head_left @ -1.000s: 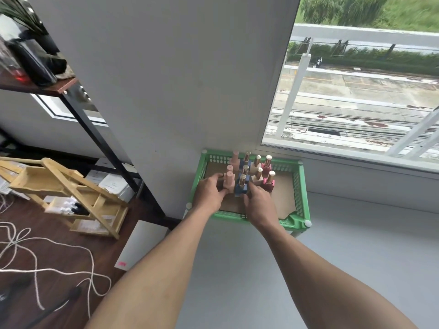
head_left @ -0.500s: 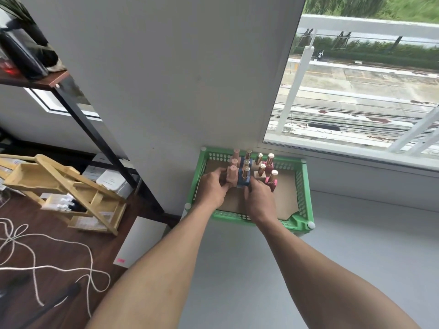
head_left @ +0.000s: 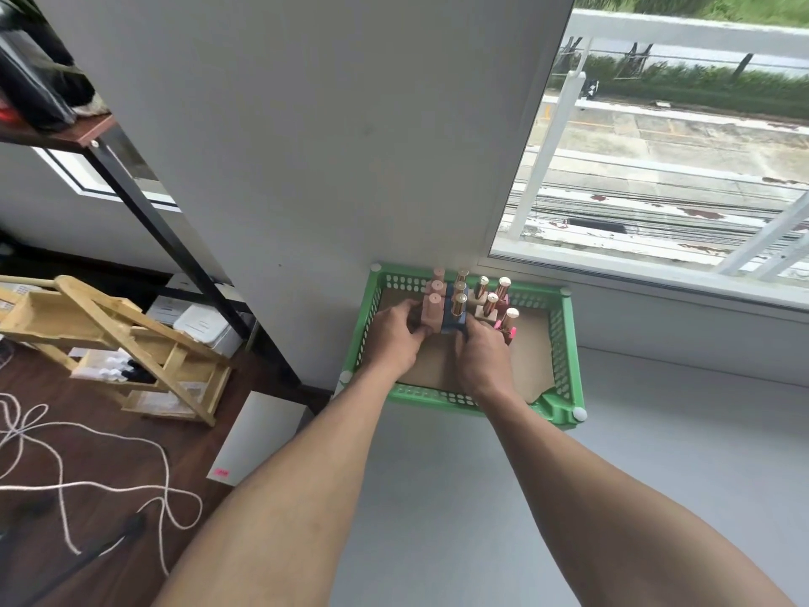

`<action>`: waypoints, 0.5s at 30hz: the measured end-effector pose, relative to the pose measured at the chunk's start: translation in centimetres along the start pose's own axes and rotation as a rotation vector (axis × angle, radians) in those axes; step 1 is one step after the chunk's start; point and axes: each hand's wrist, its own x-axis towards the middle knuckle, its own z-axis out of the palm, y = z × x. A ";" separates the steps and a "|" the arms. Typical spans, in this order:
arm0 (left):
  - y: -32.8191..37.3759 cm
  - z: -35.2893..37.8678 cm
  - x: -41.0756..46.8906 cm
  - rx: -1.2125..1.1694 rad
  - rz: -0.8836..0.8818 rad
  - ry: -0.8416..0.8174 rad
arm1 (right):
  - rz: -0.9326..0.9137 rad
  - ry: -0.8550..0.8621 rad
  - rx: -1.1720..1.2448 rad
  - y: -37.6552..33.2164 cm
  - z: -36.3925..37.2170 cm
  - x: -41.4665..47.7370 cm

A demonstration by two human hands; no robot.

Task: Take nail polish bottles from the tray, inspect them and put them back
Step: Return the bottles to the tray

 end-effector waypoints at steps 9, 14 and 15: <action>-0.3 0.5 0.3 0.013 0.010 0.009 | 0.009 0.008 -0.010 0.1 0.2 0.2; -0.1 0.6 -0.1 -0.008 -0.004 -0.003 | 0.010 -0.011 0.003 0.3 -0.1 0.1; 0.0 0.6 -0.2 -0.010 -0.011 -0.011 | 0.008 -0.015 -0.002 0.4 -0.1 0.0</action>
